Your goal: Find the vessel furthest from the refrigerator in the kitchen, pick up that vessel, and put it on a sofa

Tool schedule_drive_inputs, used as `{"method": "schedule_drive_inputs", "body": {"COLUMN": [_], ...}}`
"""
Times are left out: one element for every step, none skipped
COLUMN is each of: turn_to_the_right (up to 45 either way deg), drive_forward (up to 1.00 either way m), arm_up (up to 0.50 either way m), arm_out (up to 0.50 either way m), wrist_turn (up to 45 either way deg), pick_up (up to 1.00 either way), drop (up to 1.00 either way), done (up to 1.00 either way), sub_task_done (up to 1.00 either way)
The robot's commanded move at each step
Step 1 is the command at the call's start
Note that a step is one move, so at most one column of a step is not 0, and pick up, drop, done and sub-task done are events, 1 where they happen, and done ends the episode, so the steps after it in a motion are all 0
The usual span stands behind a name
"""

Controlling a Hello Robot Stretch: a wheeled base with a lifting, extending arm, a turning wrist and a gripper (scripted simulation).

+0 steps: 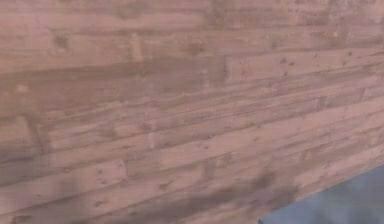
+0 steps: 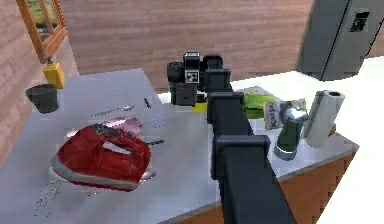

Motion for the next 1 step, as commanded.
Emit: {"method": "schedule_drive_inputs", "body": {"turn_to_the_right": [0.0], "drive_forward": [0.0], "arm_up": [0.0], "arm_out": [0.0], "wrist_turn": [-45.0], "pick_up": [0.0], "drop": [0.0], "done": [0.0], "sub_task_done": [0.0]}}
